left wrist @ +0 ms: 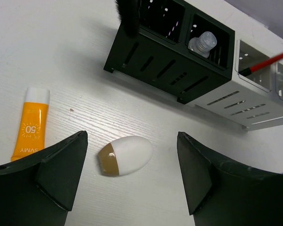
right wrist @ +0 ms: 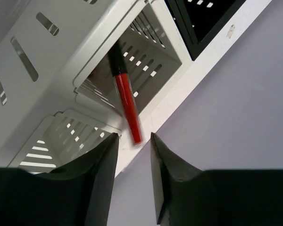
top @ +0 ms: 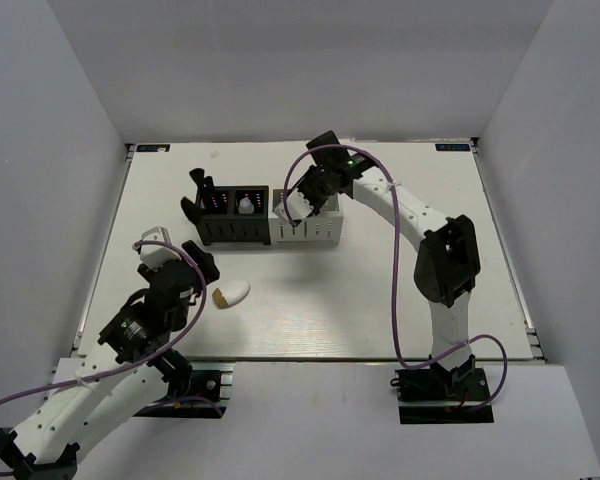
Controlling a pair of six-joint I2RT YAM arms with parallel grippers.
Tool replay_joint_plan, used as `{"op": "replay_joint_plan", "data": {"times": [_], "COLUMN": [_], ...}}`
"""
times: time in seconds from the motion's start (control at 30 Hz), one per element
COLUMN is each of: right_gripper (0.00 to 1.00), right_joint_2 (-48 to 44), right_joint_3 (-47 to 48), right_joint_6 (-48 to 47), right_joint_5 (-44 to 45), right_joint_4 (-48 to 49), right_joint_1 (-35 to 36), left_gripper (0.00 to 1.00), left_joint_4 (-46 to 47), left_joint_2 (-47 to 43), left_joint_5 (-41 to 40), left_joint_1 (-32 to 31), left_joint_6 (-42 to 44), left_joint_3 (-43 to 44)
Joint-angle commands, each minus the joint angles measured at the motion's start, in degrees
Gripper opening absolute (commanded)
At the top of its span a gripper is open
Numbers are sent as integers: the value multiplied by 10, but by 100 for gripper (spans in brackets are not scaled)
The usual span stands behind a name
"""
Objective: Organize the makeup
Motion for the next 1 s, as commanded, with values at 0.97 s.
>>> {"op": "replay_joint_plan", "data": {"times": [0.97], "right_gripper": [38], "right_joint_2": [-238], "right_joint_3": [-236], "right_joint_6": [561], "right_joint_5": [-123], "right_joint_4": [221], "right_joint_1": [-150], "left_gripper": [80], "left_joint_4": [25], "left_joint_2": [242], "left_joint_5": [181], "left_joint_1": [82], "left_joint_6": [-2], "left_joint_3": [43]}}
